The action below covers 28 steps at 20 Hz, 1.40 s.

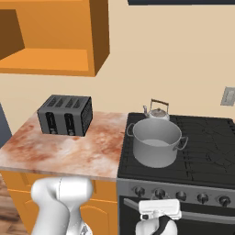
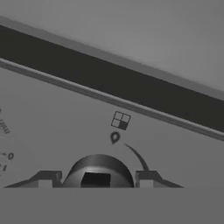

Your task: Pick the kettle from the cabinet and place it on a stove burner. Then pick the pot from the counter and place it on another stove burner. Finally, turn both burners on.

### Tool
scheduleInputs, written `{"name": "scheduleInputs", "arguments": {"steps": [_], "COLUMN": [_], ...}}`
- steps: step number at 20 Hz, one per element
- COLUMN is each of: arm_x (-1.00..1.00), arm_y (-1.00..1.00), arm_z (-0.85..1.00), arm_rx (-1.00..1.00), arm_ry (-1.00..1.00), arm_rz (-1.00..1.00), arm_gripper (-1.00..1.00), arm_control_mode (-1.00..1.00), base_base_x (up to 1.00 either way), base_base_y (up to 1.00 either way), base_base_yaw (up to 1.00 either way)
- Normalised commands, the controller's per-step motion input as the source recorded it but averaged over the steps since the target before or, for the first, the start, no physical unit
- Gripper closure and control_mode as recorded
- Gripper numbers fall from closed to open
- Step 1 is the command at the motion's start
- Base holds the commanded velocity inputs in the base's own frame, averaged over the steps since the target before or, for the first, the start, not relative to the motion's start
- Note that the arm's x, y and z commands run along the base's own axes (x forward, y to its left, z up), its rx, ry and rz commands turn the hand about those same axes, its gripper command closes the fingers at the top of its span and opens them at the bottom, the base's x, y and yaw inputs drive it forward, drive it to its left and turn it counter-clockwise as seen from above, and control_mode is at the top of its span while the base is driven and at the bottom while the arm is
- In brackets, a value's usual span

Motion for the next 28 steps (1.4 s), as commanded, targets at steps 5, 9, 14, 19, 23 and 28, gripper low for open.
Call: {"name": "scheduleInputs", "arguments": {"steps": [5,9,14,19,23,28], "arm_x": [-0.21,-0.19,-0.23,-0.23,-0.27,-0.34], "arm_y": [-0.26,-0.21,-0.17,-0.20,-0.22,-0.18], "arm_z": [0.44,0.45,0.48,0.43,0.31,0.27], "arm_rx": [-0.09,-0.07,-0.06,-0.09,-0.16,-0.22], "arm_ry": [-0.04,-0.02,-0.01,-0.02,-0.06,-0.05], "arm_rz": [0.11,0.09,0.06,0.07,0.08,0.08], "arm_gripper": [1.00,1.00,1.00,1.00,1.00,1.00], "arm_control_mode": [-1.00,-1.00,-1.00,-1.00,-1.00,-1.00], "base_base_x": [0.00,0.00,0.00,0.00,0.00,0.00], "base_base_y": [0.00,0.00,0.00,0.00,0.00,0.00], "base_base_yaw": [0.00,0.00,0.00,0.00,0.00,0.00]}}
